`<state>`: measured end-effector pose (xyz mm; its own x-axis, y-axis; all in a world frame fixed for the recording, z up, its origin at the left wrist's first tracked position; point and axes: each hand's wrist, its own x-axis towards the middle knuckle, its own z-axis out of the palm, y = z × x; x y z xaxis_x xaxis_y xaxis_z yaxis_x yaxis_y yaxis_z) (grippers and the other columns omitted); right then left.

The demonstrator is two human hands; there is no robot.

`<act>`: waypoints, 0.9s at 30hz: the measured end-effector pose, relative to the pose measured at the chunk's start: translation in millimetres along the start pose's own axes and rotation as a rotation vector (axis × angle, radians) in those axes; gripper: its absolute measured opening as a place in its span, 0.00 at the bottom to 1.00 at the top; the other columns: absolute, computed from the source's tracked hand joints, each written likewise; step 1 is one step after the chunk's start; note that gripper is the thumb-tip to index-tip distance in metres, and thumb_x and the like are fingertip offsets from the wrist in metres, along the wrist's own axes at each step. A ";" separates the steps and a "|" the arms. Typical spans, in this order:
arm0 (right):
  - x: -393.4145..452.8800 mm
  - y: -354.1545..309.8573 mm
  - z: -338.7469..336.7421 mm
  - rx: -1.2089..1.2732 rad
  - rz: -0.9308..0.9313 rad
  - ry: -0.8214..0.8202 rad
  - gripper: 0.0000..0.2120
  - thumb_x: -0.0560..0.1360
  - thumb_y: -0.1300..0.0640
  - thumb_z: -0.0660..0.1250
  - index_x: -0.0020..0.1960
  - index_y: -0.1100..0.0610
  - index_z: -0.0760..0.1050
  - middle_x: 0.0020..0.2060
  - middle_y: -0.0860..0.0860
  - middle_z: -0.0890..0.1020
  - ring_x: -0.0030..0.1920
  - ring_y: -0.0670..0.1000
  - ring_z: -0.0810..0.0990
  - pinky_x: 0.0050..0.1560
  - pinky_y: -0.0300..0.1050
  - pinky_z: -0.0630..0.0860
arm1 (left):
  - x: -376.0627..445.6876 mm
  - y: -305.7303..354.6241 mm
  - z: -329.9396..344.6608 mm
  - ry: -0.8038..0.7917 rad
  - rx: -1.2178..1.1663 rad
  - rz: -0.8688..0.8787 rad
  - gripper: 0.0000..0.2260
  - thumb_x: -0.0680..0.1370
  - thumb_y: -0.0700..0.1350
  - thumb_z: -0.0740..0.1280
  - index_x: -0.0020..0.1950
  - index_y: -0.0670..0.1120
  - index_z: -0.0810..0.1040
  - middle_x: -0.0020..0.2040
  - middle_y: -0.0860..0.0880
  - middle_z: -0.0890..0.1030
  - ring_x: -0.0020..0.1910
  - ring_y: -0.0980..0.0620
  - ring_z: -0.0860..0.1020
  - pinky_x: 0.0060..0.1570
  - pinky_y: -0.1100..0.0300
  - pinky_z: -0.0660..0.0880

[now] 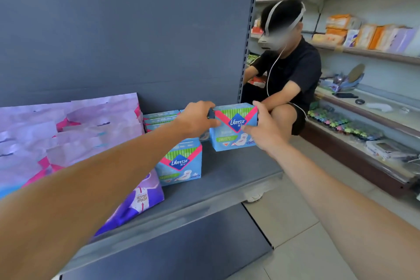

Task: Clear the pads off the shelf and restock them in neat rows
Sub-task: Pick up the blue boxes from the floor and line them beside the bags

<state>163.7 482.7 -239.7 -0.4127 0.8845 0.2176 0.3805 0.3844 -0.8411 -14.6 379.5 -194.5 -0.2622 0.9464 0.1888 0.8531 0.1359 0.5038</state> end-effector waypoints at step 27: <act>48.9 18.8 63.0 -0.688 -0.464 -0.190 0.22 0.78 0.56 0.66 0.70 0.56 0.65 0.73 0.54 0.67 0.67 0.57 0.71 0.60 0.51 0.72 | 34.1 -61.4 8.5 -0.013 0.313 -0.016 0.11 0.79 0.50 0.66 0.52 0.46 0.84 0.52 0.47 0.84 0.52 0.46 0.78 0.54 0.55 0.75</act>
<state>98.5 516.6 -276.1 -0.7595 0.5622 0.3274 0.5318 0.8263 -0.1852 -72.0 406.0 -226.2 -0.2723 0.9469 0.1711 0.9470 0.2322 0.2222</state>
